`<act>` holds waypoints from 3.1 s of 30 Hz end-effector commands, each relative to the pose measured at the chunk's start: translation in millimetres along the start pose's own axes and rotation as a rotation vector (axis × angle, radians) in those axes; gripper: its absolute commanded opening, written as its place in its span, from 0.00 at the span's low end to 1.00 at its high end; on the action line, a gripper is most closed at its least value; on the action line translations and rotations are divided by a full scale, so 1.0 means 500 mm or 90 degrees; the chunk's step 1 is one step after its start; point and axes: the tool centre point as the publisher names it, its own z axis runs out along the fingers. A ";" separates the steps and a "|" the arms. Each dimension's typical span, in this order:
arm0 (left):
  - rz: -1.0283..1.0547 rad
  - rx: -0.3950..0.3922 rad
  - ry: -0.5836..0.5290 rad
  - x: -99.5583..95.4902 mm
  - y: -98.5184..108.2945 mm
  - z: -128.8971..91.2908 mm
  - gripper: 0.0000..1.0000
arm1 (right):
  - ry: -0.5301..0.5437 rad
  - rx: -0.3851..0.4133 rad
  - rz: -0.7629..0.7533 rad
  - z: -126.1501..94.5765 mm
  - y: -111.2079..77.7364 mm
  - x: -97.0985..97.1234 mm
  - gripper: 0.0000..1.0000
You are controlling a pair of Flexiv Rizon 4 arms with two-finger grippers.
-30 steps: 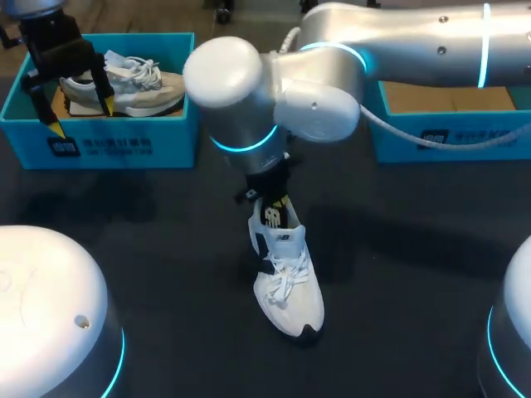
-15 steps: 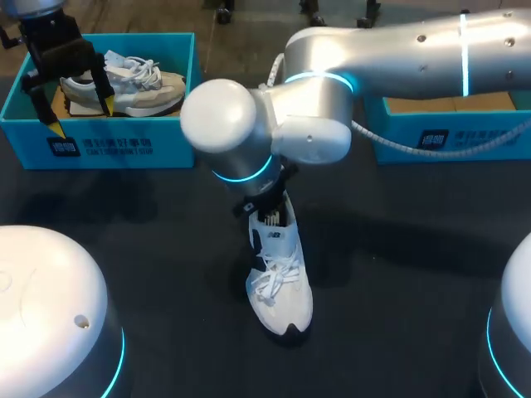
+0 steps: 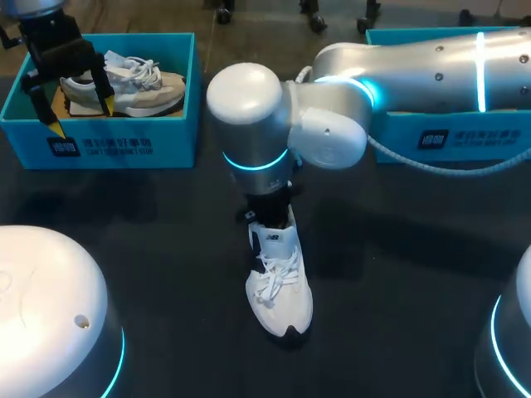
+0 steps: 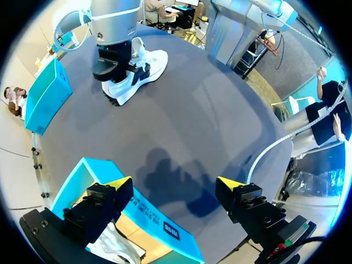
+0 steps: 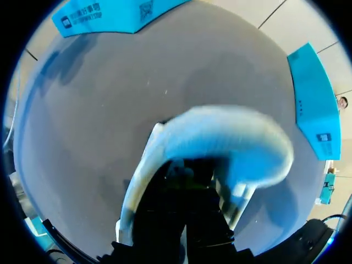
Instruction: Take the shoe out of the shoebox, open the shoe tongue, remove and reinsert the insole, then place the shoe into the shoebox
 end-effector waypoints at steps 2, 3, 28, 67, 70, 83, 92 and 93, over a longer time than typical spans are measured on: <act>0.000 -0.001 0.002 0.000 0.002 -0.001 1.00 | -0.010 0.005 0.004 0.015 -0.039 0.016 0.00; 0.000 -0.001 0.002 0.000 0.002 -0.001 1.00 | -0.021 0.005 0.002 0.004 -0.038 0.014 0.00; 0.000 -0.001 0.002 0.000 0.002 -0.001 1.00 | 0.009 -0.014 0.003 -0.031 0.006 -0.031 0.00; 0.000 -0.001 0.002 0.000 0.002 -0.001 1.00 | 0.091 0.039 0.036 0.003 -0.009 -0.004 0.00; 0.000 -0.001 0.002 0.000 0.002 -0.001 1.00 | 0.074 0.036 0.048 -0.022 -0.010 -0.002 0.00; 0.000 -0.001 0.002 0.000 0.002 -0.001 1.00 | 0.044 0.080 0.116 -0.104 -0.022 -0.028 0.00; 0.000 -0.001 0.002 0.000 0.002 -0.001 1.00 | 0.075 0.087 0.134 -0.091 -0.041 -0.015 0.02; 0.000 -0.001 0.002 0.000 0.002 -0.001 1.00 | 0.079 0.088 0.134 -0.092 -0.042 -0.011 0.20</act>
